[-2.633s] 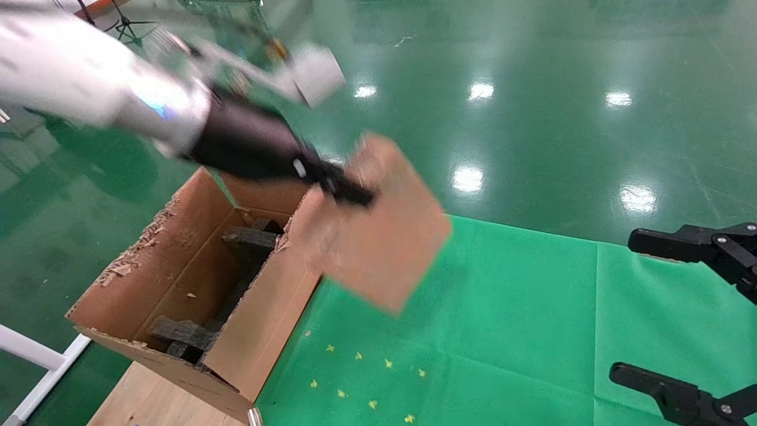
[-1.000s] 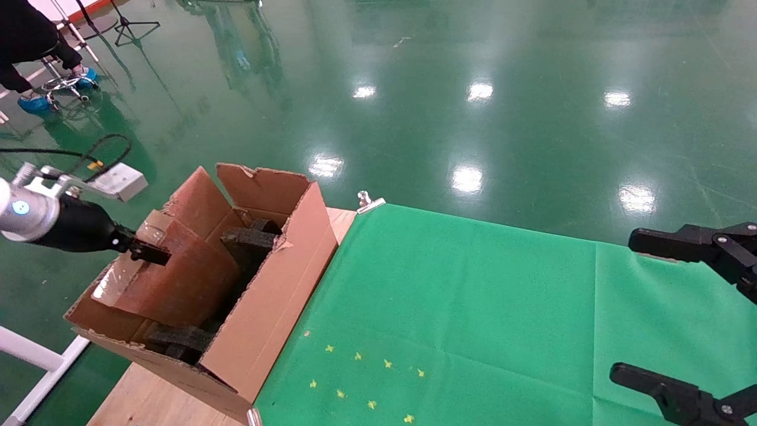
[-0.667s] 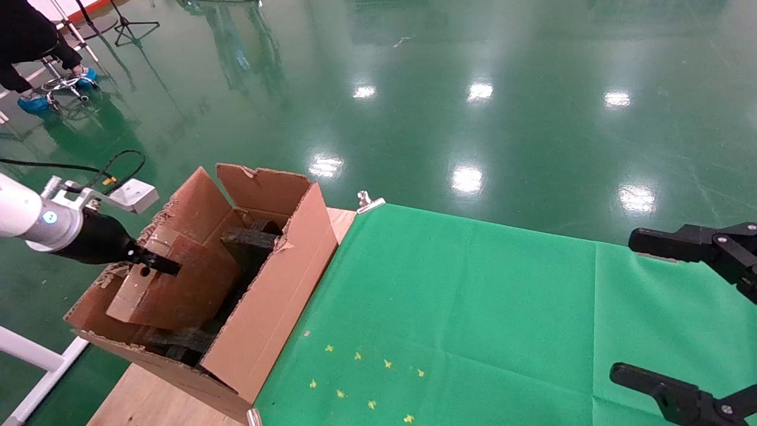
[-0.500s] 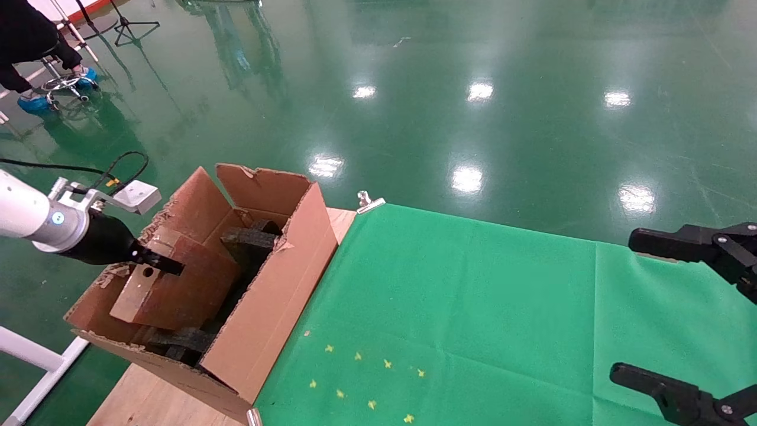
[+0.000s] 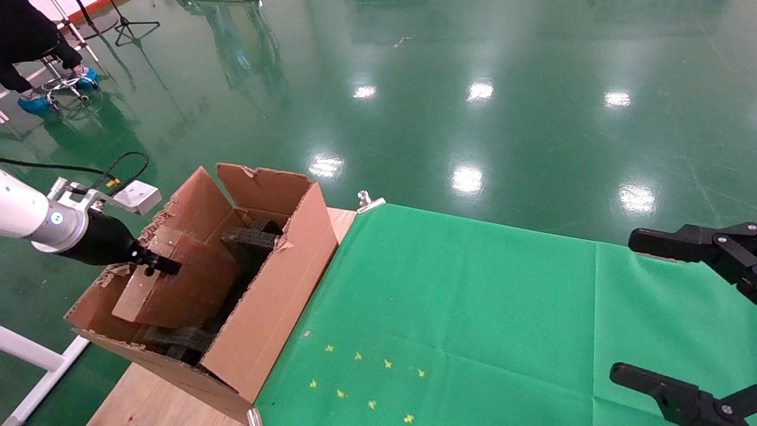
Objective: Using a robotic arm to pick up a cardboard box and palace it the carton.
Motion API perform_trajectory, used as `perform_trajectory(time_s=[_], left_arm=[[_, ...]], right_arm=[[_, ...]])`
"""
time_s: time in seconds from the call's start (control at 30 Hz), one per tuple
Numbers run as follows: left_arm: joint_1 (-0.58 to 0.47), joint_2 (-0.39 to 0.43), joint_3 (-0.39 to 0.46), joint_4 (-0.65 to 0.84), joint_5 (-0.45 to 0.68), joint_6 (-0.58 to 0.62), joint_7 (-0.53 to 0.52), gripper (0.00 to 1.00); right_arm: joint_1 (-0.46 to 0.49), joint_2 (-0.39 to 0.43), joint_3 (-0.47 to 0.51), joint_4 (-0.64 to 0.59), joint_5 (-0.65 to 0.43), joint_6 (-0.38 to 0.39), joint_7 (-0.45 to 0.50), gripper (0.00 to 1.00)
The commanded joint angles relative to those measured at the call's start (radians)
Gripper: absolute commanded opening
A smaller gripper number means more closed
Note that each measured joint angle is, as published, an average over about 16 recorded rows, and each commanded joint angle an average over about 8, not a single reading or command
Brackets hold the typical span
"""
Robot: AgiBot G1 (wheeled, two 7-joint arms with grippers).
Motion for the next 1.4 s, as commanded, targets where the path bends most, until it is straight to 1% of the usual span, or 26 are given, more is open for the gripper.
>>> perform_trajectory(time_s=[0.03,0.33,0.5,0.67,0.77,0.97,1.07,1.2,1.4], left_arm=[[0.000,-0.002,0.000,-0.003,0.001,0.002,0.000,1.00],[-0.003,-0.005,0.000,-0.014,0.002,0.006,0.002,1.00],[-0.030,-0.019,-0.009,-0.065,-0.009,0.015,0.041,1.00],[-0.071,-0.067,-0.040,-0.199,-0.056,0.044,0.101,1.00],[-0.081,-0.108,-0.060,-0.314,-0.088,0.060,0.110,1.00],[-0.078,-0.191,-0.082,-0.582,-0.124,0.075,0.046,1.00],[-0.077,-0.218,-0.088,-0.680,-0.133,0.076,0.014,1.00],[-0.076,-0.231,-0.092,-0.726,-0.138,0.076,0.004,1.00],[-0.071,-0.220,-0.092,-0.686,-0.137,0.077,0.018,1.00]], right_arm=[[0.000,0.000,0.000,0.000,0.000,0.000,0.000,1.00],[0.000,0.000,0.000,0.000,0.000,0.000,0.000,1.00],[0.000,0.000,0.000,0.000,0.000,0.000,0.000,1.00],[0.000,0.000,0.000,0.000,0.000,0.000,0.000,1.00],[0.000,0.000,0.000,0.000,0.000,0.000,0.000,1.00],[0.000,0.000,0.000,0.000,0.000,0.000,0.000,1.00],[0.000,0.000,0.000,0.000,0.000,0.000,0.000,1.00],[0.000,0.000,0.000,0.000,0.001,0.000,0.000,1.00],[0.000,0.000,0.000,0.000,0.000,0.000,0.000,1.00]])
